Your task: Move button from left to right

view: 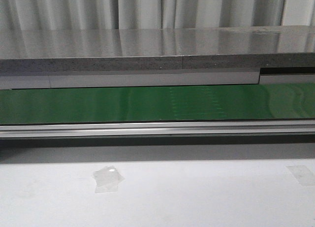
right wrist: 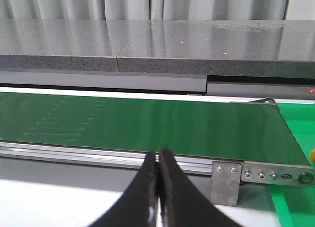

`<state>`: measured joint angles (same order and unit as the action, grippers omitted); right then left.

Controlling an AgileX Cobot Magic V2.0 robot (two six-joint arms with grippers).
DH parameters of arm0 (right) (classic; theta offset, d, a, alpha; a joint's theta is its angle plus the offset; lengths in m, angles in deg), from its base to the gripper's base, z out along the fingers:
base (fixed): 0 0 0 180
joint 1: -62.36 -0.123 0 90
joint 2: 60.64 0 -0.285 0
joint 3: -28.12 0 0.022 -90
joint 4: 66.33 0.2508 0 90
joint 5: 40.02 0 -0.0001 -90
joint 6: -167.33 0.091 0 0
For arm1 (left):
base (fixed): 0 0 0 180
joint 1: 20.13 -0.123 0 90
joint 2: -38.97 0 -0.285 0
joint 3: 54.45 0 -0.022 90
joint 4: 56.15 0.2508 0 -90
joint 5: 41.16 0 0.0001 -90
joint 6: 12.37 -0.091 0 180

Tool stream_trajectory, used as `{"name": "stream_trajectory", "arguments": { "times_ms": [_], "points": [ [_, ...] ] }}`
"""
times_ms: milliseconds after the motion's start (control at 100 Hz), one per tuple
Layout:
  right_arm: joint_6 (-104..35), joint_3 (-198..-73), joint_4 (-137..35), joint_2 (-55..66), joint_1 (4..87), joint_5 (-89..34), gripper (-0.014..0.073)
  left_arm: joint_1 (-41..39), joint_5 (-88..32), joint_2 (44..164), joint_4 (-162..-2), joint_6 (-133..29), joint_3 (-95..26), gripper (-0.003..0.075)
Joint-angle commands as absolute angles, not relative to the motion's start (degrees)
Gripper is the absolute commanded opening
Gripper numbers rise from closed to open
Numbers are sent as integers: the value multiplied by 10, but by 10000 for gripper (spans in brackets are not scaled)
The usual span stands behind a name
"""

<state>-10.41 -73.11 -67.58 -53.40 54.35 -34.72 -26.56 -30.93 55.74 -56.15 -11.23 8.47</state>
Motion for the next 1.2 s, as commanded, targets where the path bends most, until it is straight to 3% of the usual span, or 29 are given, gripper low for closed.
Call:
{"name": "stream_trajectory", "arguments": {
  "times_ms": [0,750,1190],
  "points": [
    [-105,-740,-674,-546,544,-394,-65,-262,-356,569,-566,-110,64,-20],
    [-105,-740,-674,-546,544,-394,-65,-252,-362,569,-566,-110,67,-20],
    [-105,-740,-674,-546,544,-394,-65,-252,-431,486,-562,-90,173,-20]
  ]
}}
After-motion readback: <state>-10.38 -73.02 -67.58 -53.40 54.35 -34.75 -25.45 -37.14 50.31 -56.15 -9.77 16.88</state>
